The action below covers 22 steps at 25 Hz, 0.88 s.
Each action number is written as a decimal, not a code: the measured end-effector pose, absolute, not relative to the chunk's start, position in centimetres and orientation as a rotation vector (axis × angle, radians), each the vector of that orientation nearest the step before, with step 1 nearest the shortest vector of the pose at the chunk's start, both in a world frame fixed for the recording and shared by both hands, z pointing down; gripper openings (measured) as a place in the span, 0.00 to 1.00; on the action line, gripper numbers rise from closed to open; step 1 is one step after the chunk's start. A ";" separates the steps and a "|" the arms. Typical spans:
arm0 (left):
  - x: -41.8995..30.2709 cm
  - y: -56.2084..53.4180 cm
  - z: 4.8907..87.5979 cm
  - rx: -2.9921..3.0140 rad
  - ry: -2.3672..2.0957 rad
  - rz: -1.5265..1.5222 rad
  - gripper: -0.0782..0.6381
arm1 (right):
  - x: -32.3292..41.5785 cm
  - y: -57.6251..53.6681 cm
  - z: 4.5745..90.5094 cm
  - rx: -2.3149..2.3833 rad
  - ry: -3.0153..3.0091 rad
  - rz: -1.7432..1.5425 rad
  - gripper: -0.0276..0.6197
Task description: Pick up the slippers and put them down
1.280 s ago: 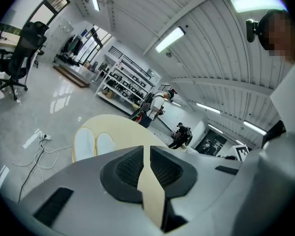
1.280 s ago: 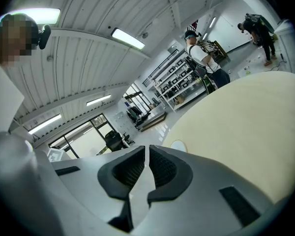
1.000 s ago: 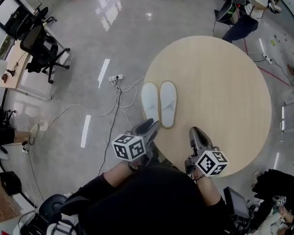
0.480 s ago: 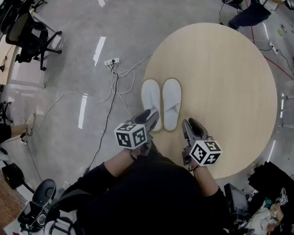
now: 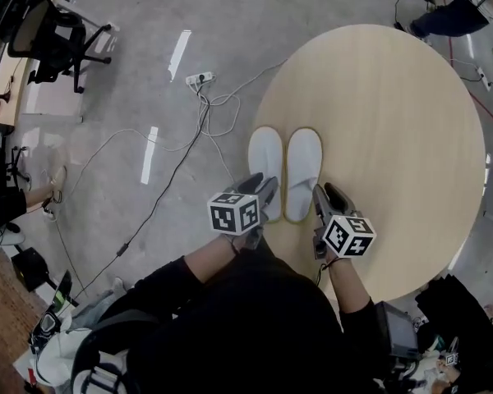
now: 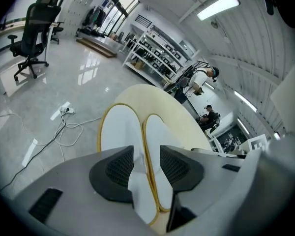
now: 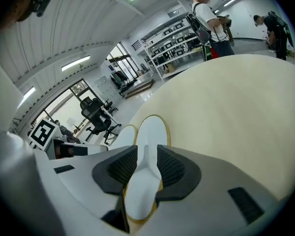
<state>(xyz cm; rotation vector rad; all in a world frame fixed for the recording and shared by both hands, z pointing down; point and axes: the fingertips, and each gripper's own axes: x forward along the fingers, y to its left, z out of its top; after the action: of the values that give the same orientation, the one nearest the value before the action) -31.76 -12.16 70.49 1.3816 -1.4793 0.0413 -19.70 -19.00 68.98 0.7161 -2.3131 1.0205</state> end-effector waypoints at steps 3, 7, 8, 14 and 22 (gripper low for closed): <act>-32.0 -12.5 71.9 1.364 -1.480 0.063 0.33 | -20.7 -20.0 70.4 0.681 -2.298 1.025 0.22; -31.9 -12.7 73.3 1.333 -1.478 0.061 0.33 | -22.1 -20.2 71.9 0.622 -2.277 1.023 0.23; -31.9 -12.8 73.4 1.327 -1.478 0.057 0.33 | -22.4 -20.2 72.1 0.611 -2.272 1.024 0.23; -32.4 -13.3 74.5 1.310 -1.466 0.064 0.33 | -24.0 -20.3 72.8 0.565 -2.259 1.034 0.23; -32.6 -13.6 75.3 1.282 -1.463 0.071 0.25 | -24.4 -20.8 74.2 0.513 -2.207 1.070 0.19</act>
<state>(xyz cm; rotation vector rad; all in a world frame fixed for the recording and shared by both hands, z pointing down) -32.62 -13.59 75.34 1.2824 -1.4635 0.0706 -24.40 -20.79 74.24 0.5125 -2.2067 1.0703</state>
